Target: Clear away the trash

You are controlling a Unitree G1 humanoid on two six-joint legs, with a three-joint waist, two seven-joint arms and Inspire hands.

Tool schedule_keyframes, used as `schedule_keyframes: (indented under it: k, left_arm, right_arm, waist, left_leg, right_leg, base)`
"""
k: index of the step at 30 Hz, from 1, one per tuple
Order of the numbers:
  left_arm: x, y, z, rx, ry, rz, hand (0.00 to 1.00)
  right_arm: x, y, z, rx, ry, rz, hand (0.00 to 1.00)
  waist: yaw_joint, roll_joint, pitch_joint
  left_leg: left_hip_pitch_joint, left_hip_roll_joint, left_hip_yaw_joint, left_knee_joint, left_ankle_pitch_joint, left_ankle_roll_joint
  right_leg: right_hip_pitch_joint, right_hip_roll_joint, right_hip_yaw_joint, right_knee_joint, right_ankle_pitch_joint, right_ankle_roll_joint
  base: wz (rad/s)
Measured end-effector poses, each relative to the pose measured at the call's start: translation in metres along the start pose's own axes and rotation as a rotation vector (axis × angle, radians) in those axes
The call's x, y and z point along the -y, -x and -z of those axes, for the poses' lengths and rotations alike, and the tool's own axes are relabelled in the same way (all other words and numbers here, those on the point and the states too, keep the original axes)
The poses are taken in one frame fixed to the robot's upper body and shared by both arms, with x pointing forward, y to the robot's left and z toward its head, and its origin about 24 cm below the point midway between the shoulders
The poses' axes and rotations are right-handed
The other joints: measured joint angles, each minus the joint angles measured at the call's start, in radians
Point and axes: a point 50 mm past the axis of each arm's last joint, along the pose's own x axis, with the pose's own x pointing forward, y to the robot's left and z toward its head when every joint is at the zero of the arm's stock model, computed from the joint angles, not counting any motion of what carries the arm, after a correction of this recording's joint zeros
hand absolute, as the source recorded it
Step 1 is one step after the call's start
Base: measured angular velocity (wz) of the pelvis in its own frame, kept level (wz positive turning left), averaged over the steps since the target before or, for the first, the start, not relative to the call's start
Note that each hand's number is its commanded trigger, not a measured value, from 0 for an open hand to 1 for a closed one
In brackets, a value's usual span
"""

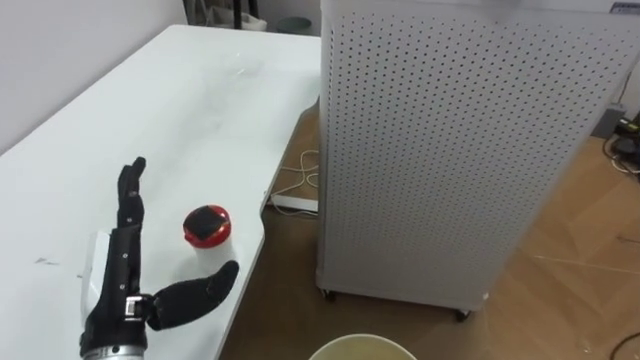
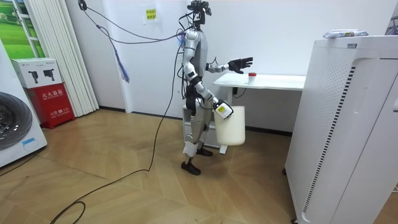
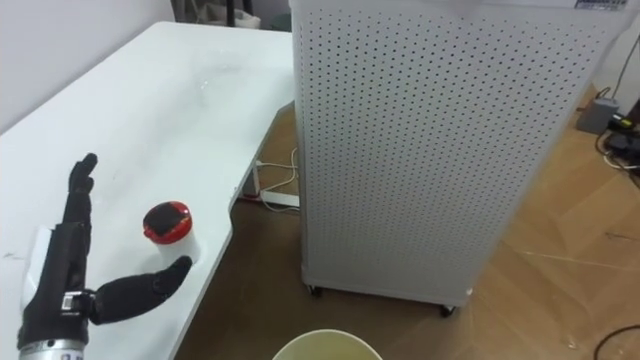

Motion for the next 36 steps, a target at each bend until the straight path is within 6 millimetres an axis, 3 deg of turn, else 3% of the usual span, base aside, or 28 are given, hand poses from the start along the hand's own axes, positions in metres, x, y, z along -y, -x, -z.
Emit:
schedule_keyframes:
  k: [8, 13, 16, 21, 36]
  left_arm:
    - [0.002, 0.002, 0.003, -0.04, 0.046, 0.005, 0.0]
    - [0.006, 0.006, 0.013, -0.117, 0.142, -0.005, 0.0]
    - [0.005, 0.007, 0.017, -0.14, 0.151, -0.012, 0.0]
    - [0.006, 0.009, 0.023, -0.162, 0.142, -0.013, 0.0]
    - [0.01, -0.008, 0.038, -0.22, 0.132, -0.046, 0.0]
  right_arm:
    - [0.001, 0.0, -0.001, 0.002, 0.002, 0.011, 1.0]
    - [0.001, 0.0, 0.0, -0.011, -0.001, 0.01, 1.0]
    - [0.001, 0.0, 0.001, -0.018, -0.002, 0.012, 1.0]
    - [0.0, -0.001, 0.001, -0.021, 0.018, 0.008, 1.0]
    - [0.0, -0.001, 0.0, -0.024, 0.051, 0.001, 1.0]
  waist:
    - [-0.015, 0.008, -0.003]
    - [-0.016, 0.012, 0.0006]
    - [-0.016, 0.011, 0.0087]
    - [-0.017, 0.011, 0.0096]
    - [-0.029, 0.011, 0.0094]
  left_leg:
    - [0.002, 0.002, 0.011, 0.0, 0.003, 0.007]
    - [0.006, 0.001, 0.027, -0.001, 0.007, 0.014]
    - [0.01, 0.0, 0.028, -0.001, 0.007, 0.014]
    - [0.01, 0.0, 0.031, -0.002, 0.007, 0.014]
    - [0.01, 0.001, 0.052, -0.003, 0.006, 0.014]
  right_leg:
    - [0.002, -0.002, -0.005, 0.008, 0.0, 0.0]
    - [0.0, -0.004, 0.007, 0.009, -0.001, 0.002]
    - [-0.001, -0.005, 0.008, 0.009, -0.003, 0.004]
    - [-0.002, -0.005, 0.013, 0.008, -0.003, 0.005]
    - [-0.003, -0.006, 0.038, 0.011, -0.003, 0.005]
  base:
    - [0.03]
    - [0.0]
    - [0.0]
    - [0.0]
    - [-0.02]
